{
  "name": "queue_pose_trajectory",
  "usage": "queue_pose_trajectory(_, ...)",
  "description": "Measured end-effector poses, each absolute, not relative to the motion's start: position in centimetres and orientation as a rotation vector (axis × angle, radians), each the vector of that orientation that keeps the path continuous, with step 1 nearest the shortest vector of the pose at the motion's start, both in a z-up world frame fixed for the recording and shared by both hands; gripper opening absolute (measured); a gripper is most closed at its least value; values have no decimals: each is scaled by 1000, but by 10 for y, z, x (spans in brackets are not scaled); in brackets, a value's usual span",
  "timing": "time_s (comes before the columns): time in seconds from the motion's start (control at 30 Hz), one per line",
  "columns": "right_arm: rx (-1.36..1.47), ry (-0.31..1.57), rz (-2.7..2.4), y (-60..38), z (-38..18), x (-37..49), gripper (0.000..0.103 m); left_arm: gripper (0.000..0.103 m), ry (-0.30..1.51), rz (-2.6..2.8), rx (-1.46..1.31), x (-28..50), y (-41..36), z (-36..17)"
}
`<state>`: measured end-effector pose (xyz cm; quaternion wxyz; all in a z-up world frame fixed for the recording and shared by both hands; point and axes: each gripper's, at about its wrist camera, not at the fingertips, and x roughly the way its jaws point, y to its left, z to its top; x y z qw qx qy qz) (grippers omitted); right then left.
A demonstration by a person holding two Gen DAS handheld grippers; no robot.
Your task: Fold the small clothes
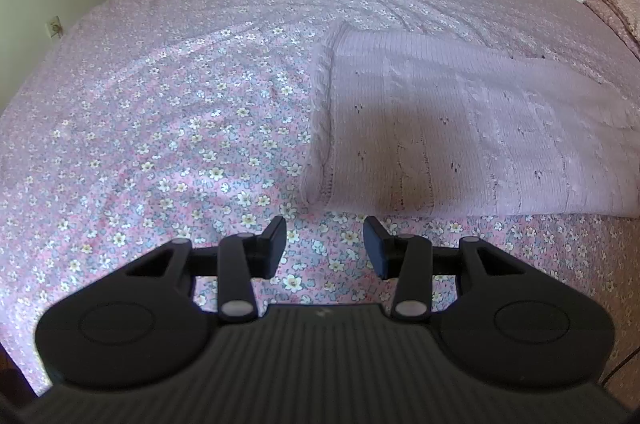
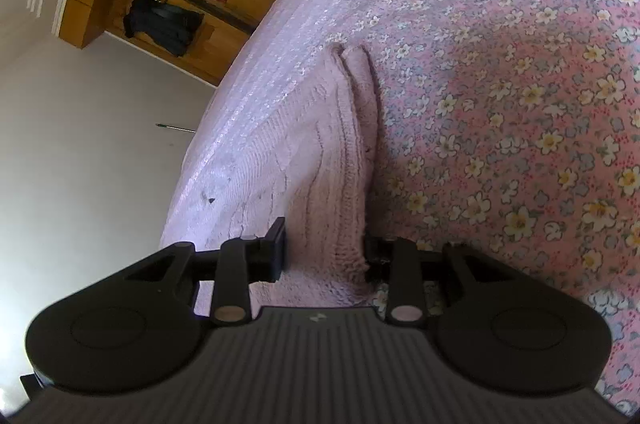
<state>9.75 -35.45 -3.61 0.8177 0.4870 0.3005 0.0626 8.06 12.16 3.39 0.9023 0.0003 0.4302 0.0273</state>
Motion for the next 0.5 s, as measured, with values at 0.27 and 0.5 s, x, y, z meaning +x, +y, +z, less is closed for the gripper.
queue_pose_trajectory(0.27,1011,664,165,-355,-38,99,38,45,886,43,11,79,118,35)
queue_pose_trajectory(0.5,938,639,103,-344,-28,103,33,44,890,42,9,78,118,34)
